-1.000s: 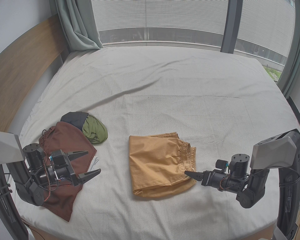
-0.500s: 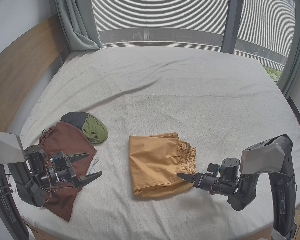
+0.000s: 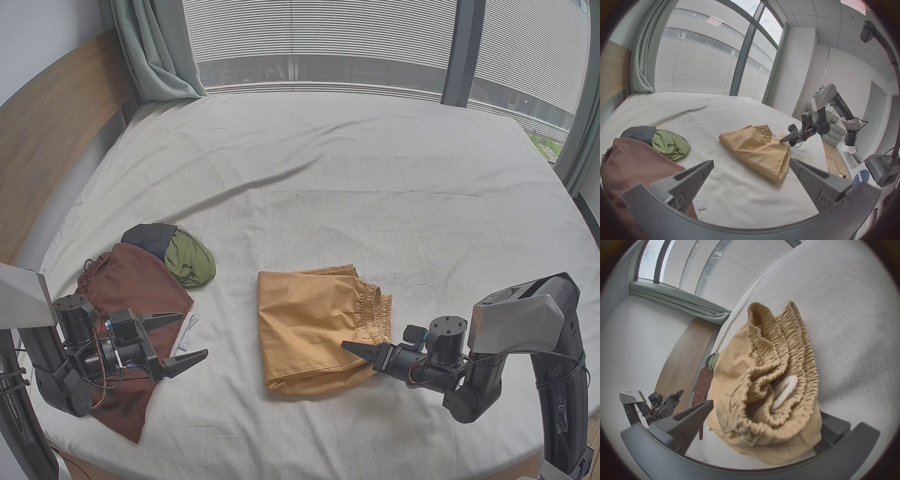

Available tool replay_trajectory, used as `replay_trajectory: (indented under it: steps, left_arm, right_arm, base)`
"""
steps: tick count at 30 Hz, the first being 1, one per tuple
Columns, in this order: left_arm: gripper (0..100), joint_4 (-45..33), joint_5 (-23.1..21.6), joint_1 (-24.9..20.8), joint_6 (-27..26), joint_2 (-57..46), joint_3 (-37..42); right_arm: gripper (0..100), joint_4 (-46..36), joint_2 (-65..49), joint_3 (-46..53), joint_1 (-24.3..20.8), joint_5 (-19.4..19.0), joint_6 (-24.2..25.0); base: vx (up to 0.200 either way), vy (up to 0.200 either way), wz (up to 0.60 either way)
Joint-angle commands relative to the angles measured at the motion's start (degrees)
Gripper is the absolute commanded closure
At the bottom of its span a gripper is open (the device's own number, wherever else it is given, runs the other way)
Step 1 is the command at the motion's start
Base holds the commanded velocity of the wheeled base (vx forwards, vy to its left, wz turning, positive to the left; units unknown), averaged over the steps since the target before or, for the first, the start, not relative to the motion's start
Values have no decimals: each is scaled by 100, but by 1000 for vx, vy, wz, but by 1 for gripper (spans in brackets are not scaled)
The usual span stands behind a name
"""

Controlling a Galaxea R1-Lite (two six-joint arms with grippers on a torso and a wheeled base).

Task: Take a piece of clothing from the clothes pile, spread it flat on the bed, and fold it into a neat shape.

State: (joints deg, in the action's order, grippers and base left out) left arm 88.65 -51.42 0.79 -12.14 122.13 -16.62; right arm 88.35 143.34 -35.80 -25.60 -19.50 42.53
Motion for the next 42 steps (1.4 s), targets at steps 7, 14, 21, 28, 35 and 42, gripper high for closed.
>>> replay_trajectory:
  steps: [7,14,21,28,35,42]
  left_arm:
    - [0,3,0,0,1,31,0]
    - [0,3,18,-9,1,31,0]
    - [0,3,18,-62,1,31,9]
    - [0,3,18,-62,-7,31,18]
    - [0,3,27,-62,-7,31,18]
    - [0,-6,18,-9,-7,22,18]
  right_arm:
    - [100,34,19,21,-42,-1,1]
    - [100,42,1,65,-103,8,1]
    - [100,42,-210,170,-138,17,1]
    - [100,42,-491,258,-182,17,1]
    - [100,42,-526,276,-182,17,1]
    - [100,42,-684,337,-200,17,-8]
  base:
    - [0,0,0]
    - [0,0,0]
    - [0,0,0]
    - [0,0,0]
    - [0,0,0]
    - [0,0,0]
